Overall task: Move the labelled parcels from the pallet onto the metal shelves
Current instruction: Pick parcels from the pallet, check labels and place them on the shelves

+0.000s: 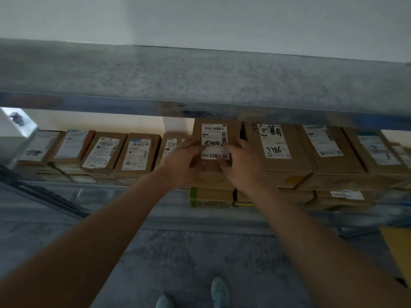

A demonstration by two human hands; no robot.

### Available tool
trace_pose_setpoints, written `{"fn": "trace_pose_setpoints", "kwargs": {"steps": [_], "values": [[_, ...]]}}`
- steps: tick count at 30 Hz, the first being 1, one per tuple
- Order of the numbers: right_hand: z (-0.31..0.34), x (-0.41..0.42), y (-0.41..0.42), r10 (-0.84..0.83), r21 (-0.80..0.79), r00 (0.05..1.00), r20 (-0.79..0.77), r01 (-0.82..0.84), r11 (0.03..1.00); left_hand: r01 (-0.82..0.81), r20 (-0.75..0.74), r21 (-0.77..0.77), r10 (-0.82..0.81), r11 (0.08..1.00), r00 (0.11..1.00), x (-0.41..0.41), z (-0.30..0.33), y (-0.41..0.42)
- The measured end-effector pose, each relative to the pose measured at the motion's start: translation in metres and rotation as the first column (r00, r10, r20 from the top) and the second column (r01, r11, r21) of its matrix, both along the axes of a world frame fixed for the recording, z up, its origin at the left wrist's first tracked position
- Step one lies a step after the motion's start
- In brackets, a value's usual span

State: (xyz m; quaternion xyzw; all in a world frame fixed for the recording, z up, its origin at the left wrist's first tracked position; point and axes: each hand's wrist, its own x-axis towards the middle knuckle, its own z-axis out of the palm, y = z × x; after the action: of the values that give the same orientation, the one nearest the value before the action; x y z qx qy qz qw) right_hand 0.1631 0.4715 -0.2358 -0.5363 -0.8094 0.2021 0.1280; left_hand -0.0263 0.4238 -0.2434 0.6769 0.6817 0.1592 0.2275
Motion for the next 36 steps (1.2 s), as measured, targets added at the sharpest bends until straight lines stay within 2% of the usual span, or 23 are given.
{"fn": "trace_pose_setpoints", "kwargs": {"steps": [4, 8, 20, 30, 36], "values": [[-0.008, 0.0, -0.002, 0.013, -0.077, 0.998, -0.068, -0.018, 0.997, -0.032, 0.071, -0.026, 0.033, 0.999, 0.997, 0.009, -0.005, 0.003], [-0.006, 0.004, -0.002, 0.034, -0.082, 0.995, -0.09, -0.041, 0.996, -0.043, 0.071, 0.003, 0.043, 0.999, 0.997, 0.017, -0.005, -0.001], [0.024, 0.0, -0.042, 0.091, -0.038, 0.987, -0.131, -0.096, 0.995, 0.013, -0.052, 0.115, -0.007, 0.993, 0.999, 0.0, 0.014, -0.039], [0.032, -0.029, -0.111, -0.023, 0.055, 0.988, -0.154, 0.032, 0.998, 0.17, -0.06, 0.167, -0.162, 0.971, 0.985, -0.039, 0.022, -0.075], [0.029, -0.036, -0.147, -0.112, 0.054, 0.984, -0.136, 0.121, 0.991, 0.231, -0.068, 0.204, -0.221, 0.951, 0.973, -0.051, 0.028, -0.103]]}}
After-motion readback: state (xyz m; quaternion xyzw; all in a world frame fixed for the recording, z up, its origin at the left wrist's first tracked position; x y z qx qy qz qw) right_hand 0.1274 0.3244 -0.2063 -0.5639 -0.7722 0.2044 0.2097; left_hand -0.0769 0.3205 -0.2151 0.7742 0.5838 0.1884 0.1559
